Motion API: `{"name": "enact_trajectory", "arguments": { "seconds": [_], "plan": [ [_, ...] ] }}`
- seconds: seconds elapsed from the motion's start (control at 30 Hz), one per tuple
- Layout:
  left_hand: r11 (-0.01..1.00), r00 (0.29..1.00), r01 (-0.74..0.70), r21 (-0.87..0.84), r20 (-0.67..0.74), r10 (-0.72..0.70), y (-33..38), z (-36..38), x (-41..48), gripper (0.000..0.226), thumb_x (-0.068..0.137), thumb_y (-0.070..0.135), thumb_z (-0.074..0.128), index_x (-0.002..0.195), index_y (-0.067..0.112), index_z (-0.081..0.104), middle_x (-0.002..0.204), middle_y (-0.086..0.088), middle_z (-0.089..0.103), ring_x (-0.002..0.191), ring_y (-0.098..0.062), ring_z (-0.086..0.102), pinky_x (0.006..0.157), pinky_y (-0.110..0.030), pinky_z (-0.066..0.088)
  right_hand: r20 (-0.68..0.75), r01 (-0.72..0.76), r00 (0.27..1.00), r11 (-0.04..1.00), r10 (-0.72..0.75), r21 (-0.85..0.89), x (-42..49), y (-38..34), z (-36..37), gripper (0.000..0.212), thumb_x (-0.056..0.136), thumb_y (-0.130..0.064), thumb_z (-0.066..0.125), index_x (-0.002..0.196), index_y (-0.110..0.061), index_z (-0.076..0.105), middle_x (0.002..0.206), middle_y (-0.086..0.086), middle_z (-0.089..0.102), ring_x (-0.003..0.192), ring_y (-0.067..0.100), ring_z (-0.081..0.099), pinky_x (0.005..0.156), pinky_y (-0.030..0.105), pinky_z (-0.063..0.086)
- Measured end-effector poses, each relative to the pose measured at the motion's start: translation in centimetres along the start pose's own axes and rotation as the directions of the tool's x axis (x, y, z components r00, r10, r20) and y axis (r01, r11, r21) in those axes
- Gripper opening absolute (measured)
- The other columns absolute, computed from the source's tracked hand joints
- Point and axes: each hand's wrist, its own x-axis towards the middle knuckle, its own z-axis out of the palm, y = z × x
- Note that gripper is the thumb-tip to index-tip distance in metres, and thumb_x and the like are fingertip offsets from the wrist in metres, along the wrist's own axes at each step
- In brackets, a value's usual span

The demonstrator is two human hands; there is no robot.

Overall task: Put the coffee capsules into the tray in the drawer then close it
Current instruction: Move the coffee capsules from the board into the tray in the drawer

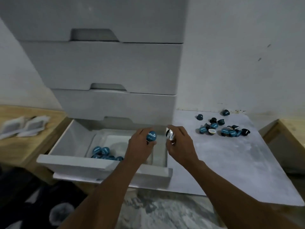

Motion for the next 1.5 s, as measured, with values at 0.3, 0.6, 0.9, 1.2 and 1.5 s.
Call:
{"name": "enact_trajectory", "arguments": {
  "seconds": [0.3, 0.6, 0.9, 1.2, 1.5],
  "plan": [
    [0.992, 0.992, 0.124, 0.013, 0.025, -0.124, -6.8, -6.9, -1.6, 0.046, 0.076, 0.018, 0.075, 0.12, 0.018, 0.06, 0.118, -0.002, 0.063, 0.103, -0.017, 0.059, 0.087, -0.015, 0.034, 0.076, 0.017, 0.997, 0.999, -0.021, 0.051, -0.1, -6.9, 6.9, 0.036, 0.081, -0.011, 0.067, 0.116, -0.016, 0.059, 0.11, 0.006, 0.056, 0.092, 0.019, 0.059, 0.083, 0.034, 0.053],
    [0.966, 0.957, 0.25, 0.067, 0.132, -0.257, -12.4, -8.9, 1.0, 0.045, 0.072, 0.012, 0.077, 0.113, 0.021, 0.06, 0.109, -0.001, 0.067, 0.087, -0.014, 0.062, 0.082, -0.021, 0.047, 0.316, -0.013, 0.949, 1.0, 0.018, -0.015, 4.3, -7.3, 12.5, 0.044, 0.082, -0.017, 0.067, 0.124, -0.021, 0.054, 0.124, 0.002, 0.057, 0.112, 0.022, 0.054, 0.094, 0.029, 0.038],
    [0.952, 0.894, 0.198, 0.233, 0.356, -0.273, -15.2, -10.0, 4.1, 0.038, 0.083, 0.02, 0.069, 0.117, 0.027, 0.055, 0.1, 0.012, 0.062, 0.057, 0.006, 0.045, 0.053, 0.007, 0.032, 0.413, -0.084, 0.909, 0.996, 0.062, 0.037, 6.7, -6.2, 16.1, 0.042, 0.075, -0.015, 0.07, 0.115, -0.018, 0.059, 0.113, 0.004, 0.062, 0.098, 0.02, 0.059, 0.086, 0.025, 0.045],
    [0.985, 0.849, 0.09, 0.148, 0.506, -0.153, -19.4, -10.4, 6.9, 0.043, 0.072, 0.026, 0.079, 0.11, 0.033, 0.06, 0.108, 0.006, 0.067, 0.089, -0.012, 0.061, 0.085, -0.031, 0.05, 0.413, -0.228, 0.884, 0.973, 0.221, -0.034, 6.8, -7.4, 17.5, 0.042, 0.074, -0.013, 0.072, 0.114, -0.022, 0.062, 0.109, 0.004, 0.063, 0.088, 0.021, 0.063, 0.083, 0.028, 0.049],
    [0.997, 0.777, 0.017, 0.071, 0.626, -0.058, -21.6, -9.1, 7.9, 0.043, 0.068, 0.018, 0.081, 0.106, 0.026, 0.063, 0.105, 0.003, 0.068, 0.087, -0.014, 0.063, 0.078, -0.027, 0.051, 0.424, -0.355, 0.819, 0.922, 0.386, -0.154, 5.4, -8.4, 18.7, 0.045, 0.074, -0.013, 0.075, 0.116, -0.023, 0.061, 0.112, 0.0, 0.062, 0.082, 0.012, 0.056, 0.076, 0.024, 0.046]
  ]
}}
